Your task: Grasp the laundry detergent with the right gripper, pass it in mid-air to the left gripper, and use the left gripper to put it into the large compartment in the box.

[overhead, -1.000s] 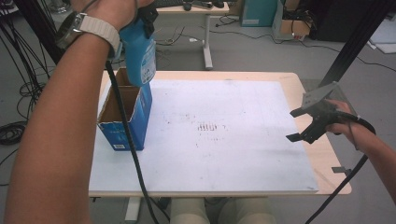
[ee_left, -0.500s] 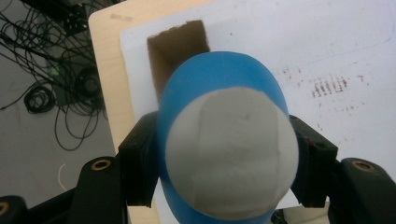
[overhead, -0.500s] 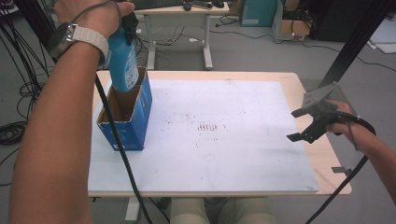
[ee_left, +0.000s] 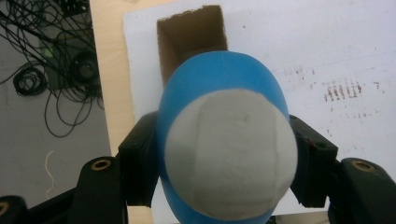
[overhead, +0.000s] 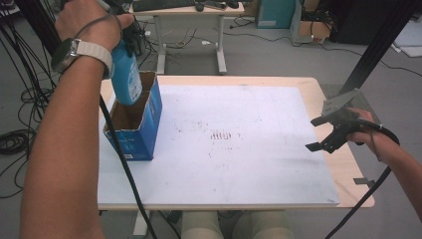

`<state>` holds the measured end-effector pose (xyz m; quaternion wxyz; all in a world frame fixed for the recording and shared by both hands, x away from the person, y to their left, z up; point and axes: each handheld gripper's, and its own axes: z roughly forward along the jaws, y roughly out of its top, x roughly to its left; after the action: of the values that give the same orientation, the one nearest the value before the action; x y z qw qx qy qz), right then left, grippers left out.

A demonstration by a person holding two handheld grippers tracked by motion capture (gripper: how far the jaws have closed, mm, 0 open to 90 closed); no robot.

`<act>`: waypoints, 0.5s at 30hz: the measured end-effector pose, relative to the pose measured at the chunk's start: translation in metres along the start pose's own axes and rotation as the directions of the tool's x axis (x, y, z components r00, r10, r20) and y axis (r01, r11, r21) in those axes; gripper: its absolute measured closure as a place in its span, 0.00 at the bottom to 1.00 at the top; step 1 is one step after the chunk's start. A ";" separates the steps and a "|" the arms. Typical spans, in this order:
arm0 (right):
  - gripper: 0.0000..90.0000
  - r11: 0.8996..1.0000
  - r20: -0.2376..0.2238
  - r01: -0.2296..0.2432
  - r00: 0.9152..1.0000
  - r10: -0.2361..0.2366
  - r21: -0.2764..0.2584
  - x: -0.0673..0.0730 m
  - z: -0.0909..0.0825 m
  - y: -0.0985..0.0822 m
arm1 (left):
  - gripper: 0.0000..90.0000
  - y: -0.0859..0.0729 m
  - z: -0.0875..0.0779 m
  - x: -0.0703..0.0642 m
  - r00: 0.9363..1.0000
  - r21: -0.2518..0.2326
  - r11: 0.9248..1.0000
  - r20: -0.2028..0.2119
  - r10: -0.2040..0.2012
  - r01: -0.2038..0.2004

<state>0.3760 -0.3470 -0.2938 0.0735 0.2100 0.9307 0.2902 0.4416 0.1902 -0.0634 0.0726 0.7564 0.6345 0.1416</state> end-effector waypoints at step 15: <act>0.05 1.000 -0.002 -0.008 1.000 0.008 -0.002 -0.001 0.003 -0.001 | 0.42 -0.009 0.035 0.011 1.000 0.034 0.999 -0.002 -0.024 0.024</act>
<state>0.3773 -0.3474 -0.2967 0.0716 0.2134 0.9297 0.2917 0.4455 0.2053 -0.0981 0.0608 0.7498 0.6458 0.1304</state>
